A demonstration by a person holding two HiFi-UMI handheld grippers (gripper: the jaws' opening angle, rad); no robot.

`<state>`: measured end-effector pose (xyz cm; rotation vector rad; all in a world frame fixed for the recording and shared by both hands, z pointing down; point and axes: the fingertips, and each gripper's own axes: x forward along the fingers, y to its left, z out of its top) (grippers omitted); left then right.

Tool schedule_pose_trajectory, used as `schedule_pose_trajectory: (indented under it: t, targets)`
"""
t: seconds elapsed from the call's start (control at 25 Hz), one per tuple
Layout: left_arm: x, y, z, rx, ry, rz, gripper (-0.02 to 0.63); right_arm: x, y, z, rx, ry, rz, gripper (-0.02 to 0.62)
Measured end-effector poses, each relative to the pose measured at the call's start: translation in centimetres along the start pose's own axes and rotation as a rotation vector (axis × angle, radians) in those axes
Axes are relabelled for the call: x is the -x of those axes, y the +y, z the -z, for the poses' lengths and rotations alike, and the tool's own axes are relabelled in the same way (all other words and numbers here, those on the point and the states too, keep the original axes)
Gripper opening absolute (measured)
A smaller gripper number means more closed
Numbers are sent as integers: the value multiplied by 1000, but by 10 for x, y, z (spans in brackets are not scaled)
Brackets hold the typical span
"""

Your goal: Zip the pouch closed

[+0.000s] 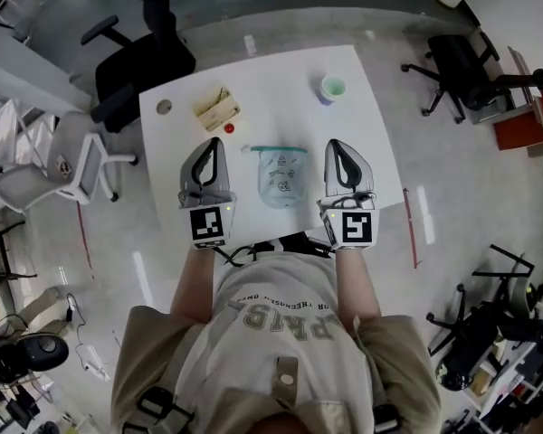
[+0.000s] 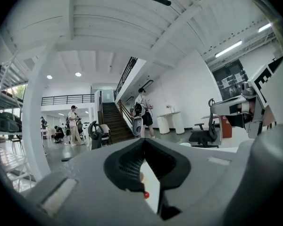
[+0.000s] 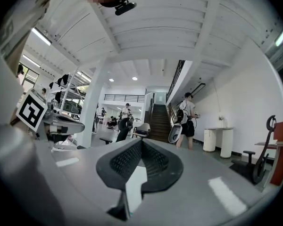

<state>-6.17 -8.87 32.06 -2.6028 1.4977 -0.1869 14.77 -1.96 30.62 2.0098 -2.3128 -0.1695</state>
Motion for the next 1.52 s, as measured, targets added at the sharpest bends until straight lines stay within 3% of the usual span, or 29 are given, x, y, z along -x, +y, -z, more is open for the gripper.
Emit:
schedule_pose_trajectory:
  t: [0.6,1.52]
  targets:
    - [-10,8,-11,6,-39,4,12,-11,-2,-22,23,-40,91,0]
    - [-13,12,-40,17,-122,-15,12,-22,-1,-32,44,-55,94,0]
